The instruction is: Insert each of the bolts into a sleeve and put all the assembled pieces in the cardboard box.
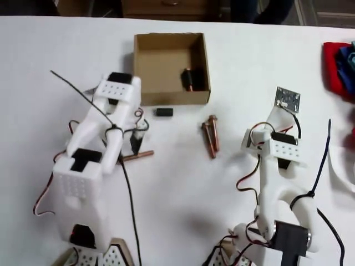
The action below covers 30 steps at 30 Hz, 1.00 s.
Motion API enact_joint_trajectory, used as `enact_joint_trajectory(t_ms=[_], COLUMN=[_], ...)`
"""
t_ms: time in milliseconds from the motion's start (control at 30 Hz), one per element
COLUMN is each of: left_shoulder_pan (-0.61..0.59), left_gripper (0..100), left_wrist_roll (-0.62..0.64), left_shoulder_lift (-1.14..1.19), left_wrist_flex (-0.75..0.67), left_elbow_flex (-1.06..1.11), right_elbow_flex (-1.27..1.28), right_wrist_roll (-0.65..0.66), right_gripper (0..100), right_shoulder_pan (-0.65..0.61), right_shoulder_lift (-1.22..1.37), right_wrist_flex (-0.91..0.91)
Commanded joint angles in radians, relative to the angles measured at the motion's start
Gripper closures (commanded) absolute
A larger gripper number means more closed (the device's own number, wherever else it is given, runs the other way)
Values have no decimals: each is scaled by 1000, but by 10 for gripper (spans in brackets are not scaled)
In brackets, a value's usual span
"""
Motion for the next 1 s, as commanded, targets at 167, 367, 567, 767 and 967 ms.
enact_joint_trajectory(t_ms=[167,367,567,767,967], left_shoulder_pan=[-3,6,5,5,2], left_gripper=[816,816,816,816,816], left_wrist_roll=[6,6,2,2,-52], left_shoulder_lift=[69,147,163,153,91], left_wrist_flex=[3,2,8,9,20], left_elbow_flex=[-87,-90,-91,-156,-239], right_elbow_flex=[-21,-21,-21,-21,-21], right_wrist_roll=[-11,-11,-11,-11,-9], right_gripper=[978,978,978,978,978], right_shoulder_pan=[12,12,12,12,13], right_shoulder_lift=[-48,-48,-48,-48,-48], right_wrist_flex=[-7,-7,-7,-7,-7])
